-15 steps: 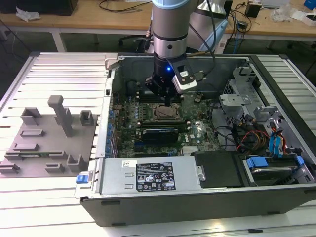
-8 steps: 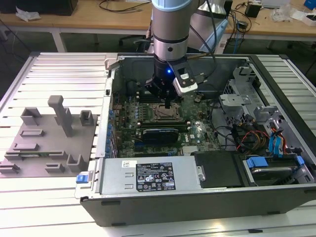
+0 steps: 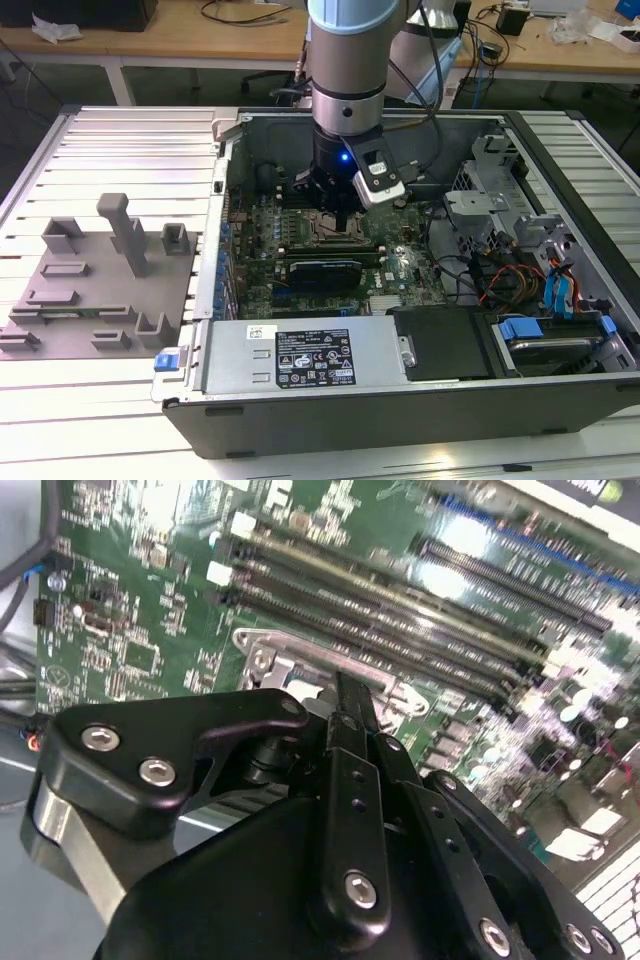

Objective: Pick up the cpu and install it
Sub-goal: 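Install the second cpu locking lever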

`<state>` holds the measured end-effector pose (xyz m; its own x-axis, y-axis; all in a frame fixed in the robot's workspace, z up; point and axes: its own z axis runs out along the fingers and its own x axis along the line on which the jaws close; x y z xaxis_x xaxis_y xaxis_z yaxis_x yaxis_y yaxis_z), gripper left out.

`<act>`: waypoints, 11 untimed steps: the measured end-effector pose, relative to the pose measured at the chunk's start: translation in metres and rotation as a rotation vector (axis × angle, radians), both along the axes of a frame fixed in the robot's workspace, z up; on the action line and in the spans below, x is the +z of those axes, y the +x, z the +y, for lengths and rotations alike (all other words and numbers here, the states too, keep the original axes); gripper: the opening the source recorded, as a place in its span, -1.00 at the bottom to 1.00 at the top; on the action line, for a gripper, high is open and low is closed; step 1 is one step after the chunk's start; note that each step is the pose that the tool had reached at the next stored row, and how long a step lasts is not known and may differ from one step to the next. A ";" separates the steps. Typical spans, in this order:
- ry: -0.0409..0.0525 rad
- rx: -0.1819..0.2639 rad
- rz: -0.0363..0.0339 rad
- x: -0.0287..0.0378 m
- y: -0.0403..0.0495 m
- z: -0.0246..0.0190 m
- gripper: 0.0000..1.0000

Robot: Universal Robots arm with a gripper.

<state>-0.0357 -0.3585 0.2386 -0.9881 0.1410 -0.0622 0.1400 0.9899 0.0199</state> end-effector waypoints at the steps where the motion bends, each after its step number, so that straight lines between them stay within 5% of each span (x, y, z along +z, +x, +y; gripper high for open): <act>1: 0.0001 0.000 -0.0001 0.0000 0.0000 -0.0013 -0.79; 11: -0.0002 0.008 -0.0001 -0.0023 -0.0069 -0.0051 -0.79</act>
